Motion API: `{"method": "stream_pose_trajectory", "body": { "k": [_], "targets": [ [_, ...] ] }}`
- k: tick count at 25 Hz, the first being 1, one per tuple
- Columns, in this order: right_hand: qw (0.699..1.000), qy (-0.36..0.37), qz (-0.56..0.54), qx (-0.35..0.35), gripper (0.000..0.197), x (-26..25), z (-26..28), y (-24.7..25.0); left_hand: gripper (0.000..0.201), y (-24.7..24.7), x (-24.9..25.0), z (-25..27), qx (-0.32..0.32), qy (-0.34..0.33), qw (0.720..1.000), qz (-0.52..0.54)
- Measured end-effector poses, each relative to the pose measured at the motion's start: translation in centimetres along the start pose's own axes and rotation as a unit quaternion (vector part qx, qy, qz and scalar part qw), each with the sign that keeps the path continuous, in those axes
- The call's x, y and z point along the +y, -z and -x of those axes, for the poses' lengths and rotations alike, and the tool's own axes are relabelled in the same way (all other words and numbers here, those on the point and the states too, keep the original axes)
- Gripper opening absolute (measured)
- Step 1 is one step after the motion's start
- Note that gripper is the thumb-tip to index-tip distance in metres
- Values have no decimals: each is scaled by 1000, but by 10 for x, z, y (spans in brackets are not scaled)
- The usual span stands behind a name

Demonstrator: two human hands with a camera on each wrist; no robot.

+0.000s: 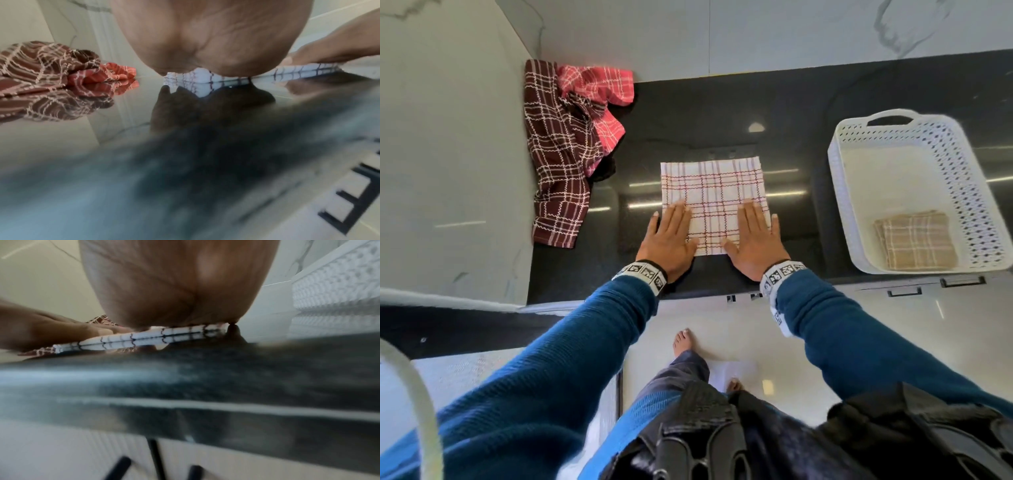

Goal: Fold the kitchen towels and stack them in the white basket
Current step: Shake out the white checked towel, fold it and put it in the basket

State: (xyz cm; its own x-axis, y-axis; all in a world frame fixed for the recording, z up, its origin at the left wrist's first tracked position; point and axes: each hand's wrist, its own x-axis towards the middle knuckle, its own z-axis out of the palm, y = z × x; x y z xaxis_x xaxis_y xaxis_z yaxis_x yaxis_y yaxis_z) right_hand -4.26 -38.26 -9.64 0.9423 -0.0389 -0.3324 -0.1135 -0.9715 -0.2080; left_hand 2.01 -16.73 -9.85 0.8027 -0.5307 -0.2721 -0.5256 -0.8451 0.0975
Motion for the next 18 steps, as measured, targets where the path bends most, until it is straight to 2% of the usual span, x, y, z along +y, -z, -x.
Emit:
{"method": "stream_pose_trajectory", "body": {
  "k": [3,7,10,12,13,15,18],
  "targets": [
    [998,59,26,-5,103,21,22,-4,92,-7,-5,22,2,-36,999,-4],
    [989,125,64,-56,131,37,45,-9,120,-15,-4,48,-29,-69,997,-24],
    [982,152,104,-43,128,46,64,-17,126,-21,0,71,-42,-70,995,-59],
    [982,163,97,8,111,51,80,-26,111,-25,4,87,-21,-69,996,-61],
    [982,171,66,31,102,55,87,-30,100,-27,5,95,2,-70,997,-25],
    [980,184,-57,41,80,59,98,-28,72,-24,3,113,63,-81,990,99],
    [949,111,-292,42,29,61,113,-3,26,-11,-3,133,142,-36,946,290]
  ]
}}
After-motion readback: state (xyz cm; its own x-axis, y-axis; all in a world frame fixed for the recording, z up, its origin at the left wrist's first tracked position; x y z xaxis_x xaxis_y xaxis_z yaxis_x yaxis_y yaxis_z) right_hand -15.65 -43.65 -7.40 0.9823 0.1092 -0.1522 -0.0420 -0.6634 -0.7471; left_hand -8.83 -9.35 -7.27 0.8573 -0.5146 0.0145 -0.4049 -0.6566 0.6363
